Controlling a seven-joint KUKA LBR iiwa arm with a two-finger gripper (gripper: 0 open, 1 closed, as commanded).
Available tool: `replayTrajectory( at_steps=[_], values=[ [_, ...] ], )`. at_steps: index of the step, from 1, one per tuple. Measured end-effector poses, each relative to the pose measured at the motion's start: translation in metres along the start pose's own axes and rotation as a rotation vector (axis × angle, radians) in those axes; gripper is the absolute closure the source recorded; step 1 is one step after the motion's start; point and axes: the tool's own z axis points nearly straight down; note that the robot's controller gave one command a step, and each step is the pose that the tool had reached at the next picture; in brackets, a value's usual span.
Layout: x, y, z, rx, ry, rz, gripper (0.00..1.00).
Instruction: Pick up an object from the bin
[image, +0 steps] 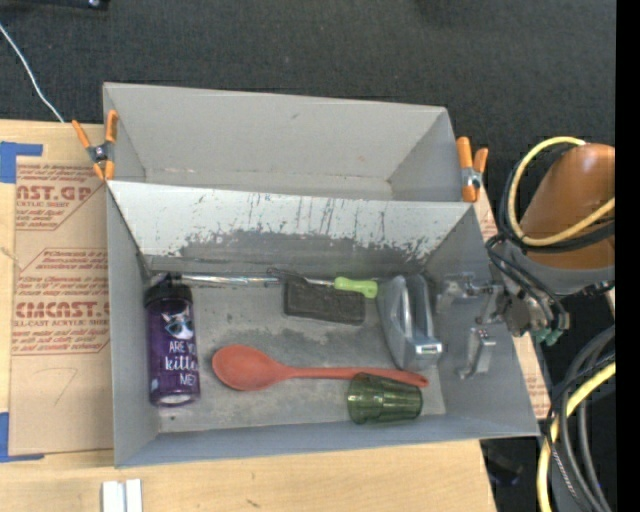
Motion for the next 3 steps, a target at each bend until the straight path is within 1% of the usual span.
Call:
replayTrajectory(
  at_steps=[1, 2, 3],
  values=[
    [-0.002, 0.001, -0.004, 0.001, -0.008, -0.002, 0.0],
    [-0.003, 0.036, 0.077, 0.001, -0.005, -0.184, 0.0],
    [-0.031, 0.106, 0.081, -0.001, -0.01, -0.232, 0.0]
  ],
)
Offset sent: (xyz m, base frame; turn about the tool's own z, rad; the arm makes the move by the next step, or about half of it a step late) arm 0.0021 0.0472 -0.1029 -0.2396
